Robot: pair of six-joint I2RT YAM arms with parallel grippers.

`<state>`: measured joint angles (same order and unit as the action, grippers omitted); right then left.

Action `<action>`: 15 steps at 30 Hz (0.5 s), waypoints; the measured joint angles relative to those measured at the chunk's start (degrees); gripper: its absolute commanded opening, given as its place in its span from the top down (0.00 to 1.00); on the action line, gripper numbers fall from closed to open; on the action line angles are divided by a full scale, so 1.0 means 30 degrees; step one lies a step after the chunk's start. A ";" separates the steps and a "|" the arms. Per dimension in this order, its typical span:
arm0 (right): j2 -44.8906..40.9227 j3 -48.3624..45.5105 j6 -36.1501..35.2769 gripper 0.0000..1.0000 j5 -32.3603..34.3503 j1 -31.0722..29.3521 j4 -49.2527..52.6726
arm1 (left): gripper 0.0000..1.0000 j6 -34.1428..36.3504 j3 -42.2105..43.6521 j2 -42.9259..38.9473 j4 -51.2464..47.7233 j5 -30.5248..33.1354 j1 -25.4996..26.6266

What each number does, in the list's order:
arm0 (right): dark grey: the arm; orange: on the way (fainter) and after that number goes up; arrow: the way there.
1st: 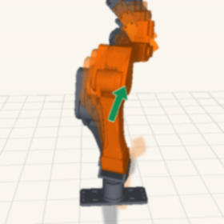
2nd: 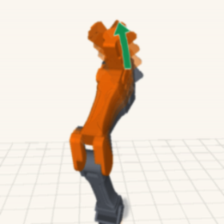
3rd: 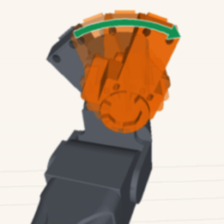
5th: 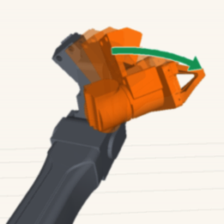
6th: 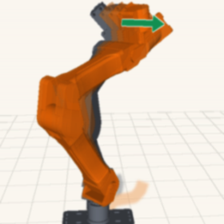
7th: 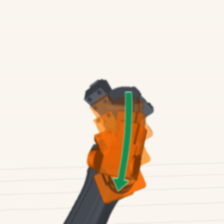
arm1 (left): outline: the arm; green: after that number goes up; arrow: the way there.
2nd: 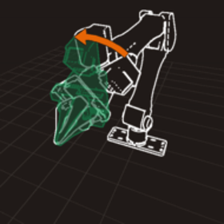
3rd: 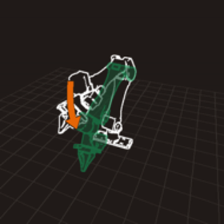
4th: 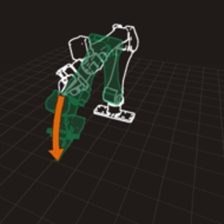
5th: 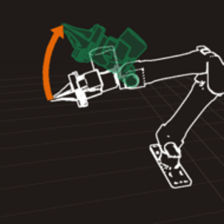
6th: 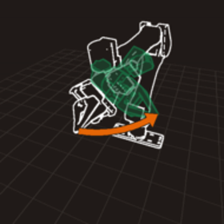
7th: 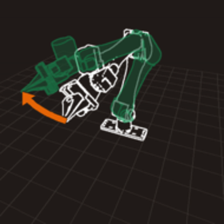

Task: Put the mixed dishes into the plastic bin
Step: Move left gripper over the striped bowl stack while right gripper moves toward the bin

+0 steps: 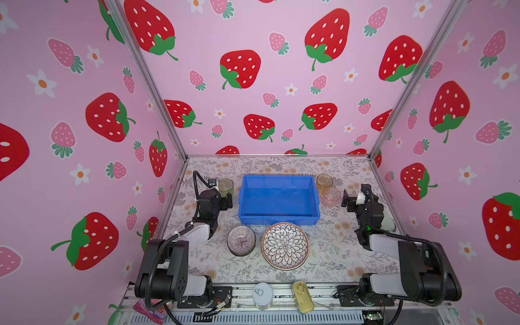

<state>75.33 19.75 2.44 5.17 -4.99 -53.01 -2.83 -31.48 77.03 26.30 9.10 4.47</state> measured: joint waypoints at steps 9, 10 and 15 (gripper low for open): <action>-0.5668 0.2907 0.1588 0.01 -0.1035 -0.0036 0.8284 | 0.01 -0.4320 -0.2208 -0.4925 -0.6907 0.3745 0.1341; -0.5865 0.3599 0.1712 0.01 -0.1341 -0.0051 0.9173 | 0.01 -0.4758 -0.2339 -0.5486 -0.7730 0.4095 0.1530; -0.5610 0.6309 0.2346 0.01 -0.2943 -0.0109 1.2976 | 0.01 -0.6054 -0.2455 -0.8211 -1.1060 0.4830 0.1763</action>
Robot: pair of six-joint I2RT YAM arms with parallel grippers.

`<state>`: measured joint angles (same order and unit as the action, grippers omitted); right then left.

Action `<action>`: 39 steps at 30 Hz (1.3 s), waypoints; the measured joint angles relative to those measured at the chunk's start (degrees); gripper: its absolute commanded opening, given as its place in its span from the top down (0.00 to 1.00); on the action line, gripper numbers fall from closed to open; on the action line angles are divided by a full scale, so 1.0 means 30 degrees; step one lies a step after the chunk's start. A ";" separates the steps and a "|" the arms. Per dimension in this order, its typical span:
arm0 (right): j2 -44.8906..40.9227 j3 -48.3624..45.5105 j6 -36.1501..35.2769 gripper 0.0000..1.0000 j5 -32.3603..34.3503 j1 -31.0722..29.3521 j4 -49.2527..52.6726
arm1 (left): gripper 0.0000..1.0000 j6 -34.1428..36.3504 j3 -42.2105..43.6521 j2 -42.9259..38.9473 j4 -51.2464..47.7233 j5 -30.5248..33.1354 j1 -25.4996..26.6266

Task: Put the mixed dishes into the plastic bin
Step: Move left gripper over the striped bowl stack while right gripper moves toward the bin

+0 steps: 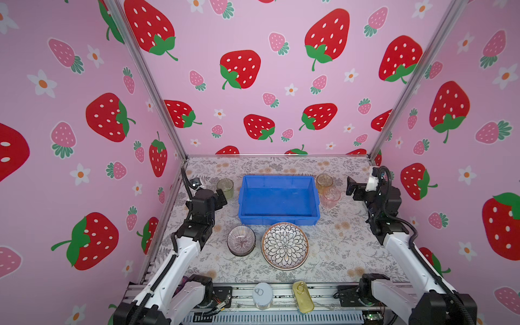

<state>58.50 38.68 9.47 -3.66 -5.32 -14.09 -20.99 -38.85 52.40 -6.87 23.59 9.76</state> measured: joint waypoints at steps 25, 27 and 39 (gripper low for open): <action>-0.3337 -0.0510 0.2703 0.01 -0.0182 -0.0495 0.5056 | 0.01 -0.1370 -0.2018 -0.3315 -0.6120 -0.2382 0.0000; -0.3308 -0.0634 0.2849 0.01 -0.0131 -0.0495 0.5049 | 0.01 -0.1392 -0.2521 -0.3016 -0.6725 -0.2390 0.0000; -0.2747 -0.0627 0.2565 0.00 -0.1865 -0.0495 0.5377 | 0.01 -0.1137 -0.3672 -0.2382 -0.8320 -0.2943 0.0000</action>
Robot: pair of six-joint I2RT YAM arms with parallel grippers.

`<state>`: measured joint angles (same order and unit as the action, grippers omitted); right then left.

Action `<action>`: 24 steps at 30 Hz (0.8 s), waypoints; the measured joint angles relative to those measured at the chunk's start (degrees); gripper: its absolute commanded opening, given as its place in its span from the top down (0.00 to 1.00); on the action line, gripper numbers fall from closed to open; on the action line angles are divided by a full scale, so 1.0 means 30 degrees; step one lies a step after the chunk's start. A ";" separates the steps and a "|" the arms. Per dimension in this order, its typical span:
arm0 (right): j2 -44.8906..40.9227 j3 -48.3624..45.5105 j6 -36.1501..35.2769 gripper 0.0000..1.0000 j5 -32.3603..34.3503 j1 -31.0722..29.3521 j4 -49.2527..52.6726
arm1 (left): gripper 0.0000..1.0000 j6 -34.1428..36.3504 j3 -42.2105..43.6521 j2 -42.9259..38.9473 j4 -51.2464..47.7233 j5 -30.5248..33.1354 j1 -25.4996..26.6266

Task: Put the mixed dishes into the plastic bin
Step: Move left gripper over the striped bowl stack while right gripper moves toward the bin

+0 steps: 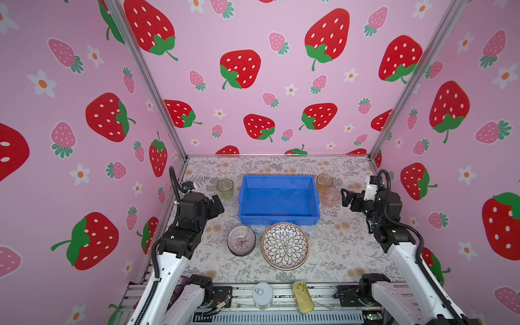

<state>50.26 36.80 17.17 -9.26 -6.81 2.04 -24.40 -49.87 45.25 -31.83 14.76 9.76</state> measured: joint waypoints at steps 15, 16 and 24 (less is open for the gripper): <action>0.3118 0.2710 -0.0794 0.03 0.1457 -0.4401 0.2506 | 0.01 -0.1304 -0.4291 0.2499 -0.6594 -0.0962 0.0000; 0.3410 0.3133 -0.0809 0.03 0.1705 -0.4874 0.2681 | 0.02 -0.1566 -0.4291 0.2608 -0.7104 -0.1384 0.0000; 0.5428 0.5144 -0.0794 0.05 0.3242 -0.8320 0.4182 | 0.11 -0.3344 -0.3636 0.2637 -0.9508 -0.5319 0.0277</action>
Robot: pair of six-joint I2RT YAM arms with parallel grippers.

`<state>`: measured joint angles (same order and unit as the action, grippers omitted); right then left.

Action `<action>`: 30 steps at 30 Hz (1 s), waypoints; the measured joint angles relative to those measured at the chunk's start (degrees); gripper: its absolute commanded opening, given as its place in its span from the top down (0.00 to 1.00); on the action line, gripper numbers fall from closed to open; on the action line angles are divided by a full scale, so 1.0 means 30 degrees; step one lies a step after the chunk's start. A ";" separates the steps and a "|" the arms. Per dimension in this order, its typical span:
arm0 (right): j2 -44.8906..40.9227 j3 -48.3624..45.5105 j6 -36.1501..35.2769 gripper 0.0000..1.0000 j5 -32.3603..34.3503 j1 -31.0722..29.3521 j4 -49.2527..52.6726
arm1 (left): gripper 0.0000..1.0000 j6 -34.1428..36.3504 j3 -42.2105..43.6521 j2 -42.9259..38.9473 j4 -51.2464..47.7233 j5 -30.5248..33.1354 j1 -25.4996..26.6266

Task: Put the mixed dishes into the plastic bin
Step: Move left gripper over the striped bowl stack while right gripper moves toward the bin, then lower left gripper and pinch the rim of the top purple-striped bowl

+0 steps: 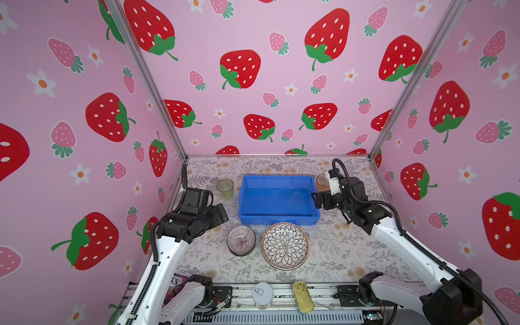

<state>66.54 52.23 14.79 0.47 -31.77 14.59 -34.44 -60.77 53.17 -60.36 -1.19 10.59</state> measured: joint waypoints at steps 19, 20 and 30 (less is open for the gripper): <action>0.1996 0.0000 -0.0466 0.11 -0.1173 -0.0408 -0.0474 | 0.30 -0.3956 0.3541 0.0503 -0.0714 -0.0277 0.4881; 0.2091 0.0000 -0.0488 0.11 -0.1253 -0.0408 -0.0503 | 0.31 -0.4036 0.3548 0.0656 -0.0627 -0.0240 0.4962; 0.2339 0.0000 -0.0539 0.13 -0.1574 -0.0408 -0.0612 | 0.39 -0.4116 0.3621 0.1785 0.0262 -0.0087 0.5158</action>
<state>73.56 52.23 13.17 -4.25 -32.99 12.75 -46.78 -49.91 58.52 -59.57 -1.45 26.06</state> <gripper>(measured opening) 0.877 0.626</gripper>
